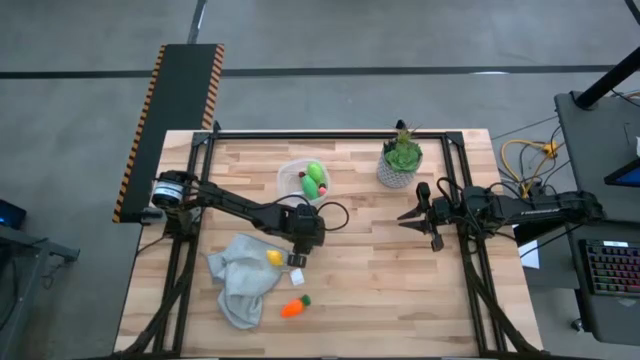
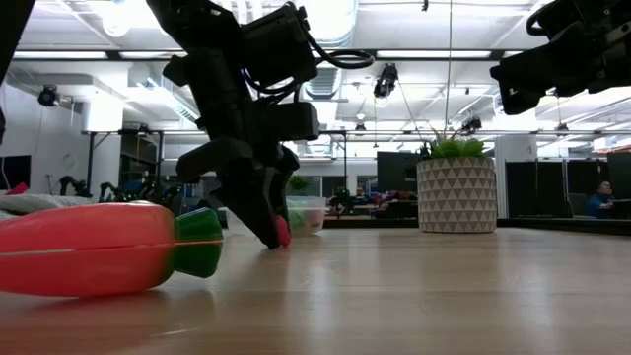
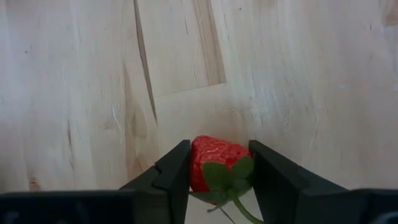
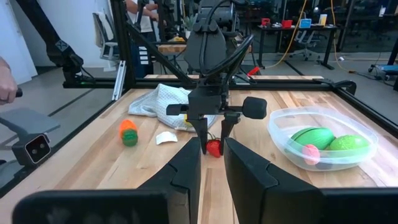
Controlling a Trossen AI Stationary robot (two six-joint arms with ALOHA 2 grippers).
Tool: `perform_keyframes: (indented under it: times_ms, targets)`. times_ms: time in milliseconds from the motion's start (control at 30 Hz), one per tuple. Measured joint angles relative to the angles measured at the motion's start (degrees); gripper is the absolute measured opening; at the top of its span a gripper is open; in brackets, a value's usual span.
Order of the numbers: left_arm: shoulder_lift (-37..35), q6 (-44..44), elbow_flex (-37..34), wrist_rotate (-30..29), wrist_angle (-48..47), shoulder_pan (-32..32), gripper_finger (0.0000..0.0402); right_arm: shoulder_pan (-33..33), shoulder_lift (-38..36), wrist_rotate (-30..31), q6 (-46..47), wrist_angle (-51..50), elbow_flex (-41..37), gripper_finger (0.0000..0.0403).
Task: Pick and placing Produce into tupperware
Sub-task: Put the red strawberry into the transparent bin
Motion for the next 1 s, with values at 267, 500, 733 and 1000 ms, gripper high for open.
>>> perform_keyframes:
  times_ms: [267,500,733,1000]
  targets:
    - [-2.43,1.5,0.28,-0.92,-0.3,0.08,0.012,0.0,0.0,0.0,0.02,0.02,0.0,0.0063]
    - [-7.22,3.09,0.28,-2.71,-0.65,0.25,0.012,0.01,-0.01,0.0,0.02,0.0,0.0,0.0063]
    - [-11.21,4.55,0.22,-7.25,-4.06,2.42,0.0119,0.0,-0.02,0.0,0.02,0.0,0.0,0.0063]
    - [-13.31,5.69,0.05,-8.92,-8.82,8.58,0.0119,0.0,-0.02,0.0,0.46,0.0,0.02,0.0063]
